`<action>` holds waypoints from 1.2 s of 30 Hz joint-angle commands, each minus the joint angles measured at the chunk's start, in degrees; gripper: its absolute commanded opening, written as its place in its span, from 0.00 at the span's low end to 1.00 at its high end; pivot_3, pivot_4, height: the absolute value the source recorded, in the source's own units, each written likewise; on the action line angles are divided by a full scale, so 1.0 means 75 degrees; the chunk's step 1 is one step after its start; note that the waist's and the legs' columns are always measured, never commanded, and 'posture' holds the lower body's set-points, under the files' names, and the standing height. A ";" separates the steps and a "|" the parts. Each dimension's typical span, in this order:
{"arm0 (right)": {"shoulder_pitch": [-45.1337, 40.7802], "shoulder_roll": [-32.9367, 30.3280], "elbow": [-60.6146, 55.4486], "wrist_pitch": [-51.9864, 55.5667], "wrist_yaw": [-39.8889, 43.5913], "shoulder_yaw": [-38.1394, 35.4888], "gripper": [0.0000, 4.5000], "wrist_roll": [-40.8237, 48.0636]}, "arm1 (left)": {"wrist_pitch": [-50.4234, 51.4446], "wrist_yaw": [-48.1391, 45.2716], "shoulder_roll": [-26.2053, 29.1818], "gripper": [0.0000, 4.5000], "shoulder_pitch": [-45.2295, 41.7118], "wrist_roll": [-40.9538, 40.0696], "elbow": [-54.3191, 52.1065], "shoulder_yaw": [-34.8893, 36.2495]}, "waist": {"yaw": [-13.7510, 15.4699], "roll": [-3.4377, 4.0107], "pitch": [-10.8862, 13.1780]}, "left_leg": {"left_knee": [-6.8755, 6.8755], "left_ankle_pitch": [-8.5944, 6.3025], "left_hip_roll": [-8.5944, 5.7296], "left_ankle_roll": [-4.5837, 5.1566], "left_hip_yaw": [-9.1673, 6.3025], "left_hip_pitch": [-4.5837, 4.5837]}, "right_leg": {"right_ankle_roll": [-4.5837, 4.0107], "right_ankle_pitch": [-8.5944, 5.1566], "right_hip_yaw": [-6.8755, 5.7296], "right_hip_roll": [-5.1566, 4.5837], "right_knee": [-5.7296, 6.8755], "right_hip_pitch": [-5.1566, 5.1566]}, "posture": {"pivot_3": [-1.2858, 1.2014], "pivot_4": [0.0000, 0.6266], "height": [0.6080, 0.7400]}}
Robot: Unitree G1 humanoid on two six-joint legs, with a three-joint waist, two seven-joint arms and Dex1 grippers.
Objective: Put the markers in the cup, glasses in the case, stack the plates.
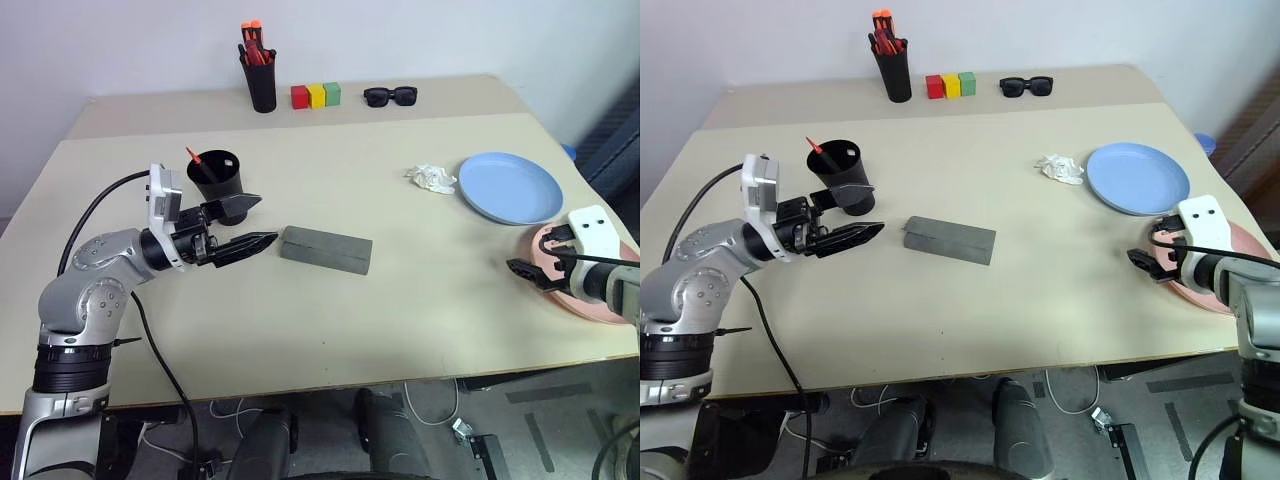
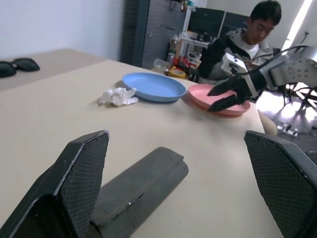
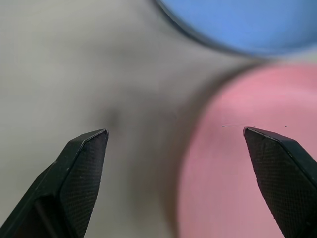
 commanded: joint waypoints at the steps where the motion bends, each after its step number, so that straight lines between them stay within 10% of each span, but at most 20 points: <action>1: 0.0183 0.0004 -0.0362 0.0171 -0.0277 -0.0470 0.99 0.0040 | -0.0212 -0.0270 -0.0007 1.00 -0.0246 0.0119 0.0030 -0.0108 | 0.0006 0.0000 0.0000 | 0.0001 0.0000 0.0000 0.0000 0.0000 0.0000 | 0.0000 0.0000 0.0000 0.0000 0.0000 0.0000 | 0.52 0.24 1.00; 7: 0.0635 0.0185 -0.0235 0.0228 -0.0416 -0.0450 0.80 0.0115 | -0.0043 -0.0646 0.0222 1.00 -0.0229 0.0189 -0.0002 -0.0248 | 0.0001 -0.0001 -0.0001 | 0.0001 0.0000 0.0000 0.0000 -0.0001 0.0001 | 0.0001 0.0000 0.0000 0.0000 -0.0001 0.0001 | 0.52 0.24 1.00; 14: 0.0255 -0.0181 0.0014 -0.0048 -0.0544 -0.0374 0.01 -0.0062 | 0.0000 -0.0842 0.0427 1.00 -0.0067 0.0229 0.0003 -0.0244 | -0.0008 -0.0001 -0.0001 | 0.0001 0.0000 0.0000 0.0000 0.0001 0.0002 | 0.0002 -0.0001 0.0001 -0.0001 -0.0001 0.0003 | 0.52 0.24 1.00; 25: -0.1809 -0.0265 0.1447 -0.2105 -0.0853 0.0682 0.01 -0.0662 | -0.0160 -0.0642 0.0253 1.00 0.0061 0.0271 -0.0057 -0.0153 | -0.0059 -0.0003 -0.0001 | 0.0003 0.0000 0.0001 0.0000 0.0003 0.0004 | 0.0001 -0.0001 0.0002 -0.0001 -0.0003 0.0003 | 0.52 0.24 1.00; 36: -0.5320 0.0848 0.6631 -0.5876 -0.0259 0.3154 0.01 -0.2144 | -0.0089 -0.0259 0.0327 1.00 0.0432 0.0200 -0.0547 0.0138 | -0.0200 -0.0003 0.0000 | -0.0012 -0.0005 -0.0001 0.0007 0.0000 -0.0009 | 0.0003 0.0001 0.0002 -0.0003 -0.0011 -0.0009 | 0.52 0.24 1.00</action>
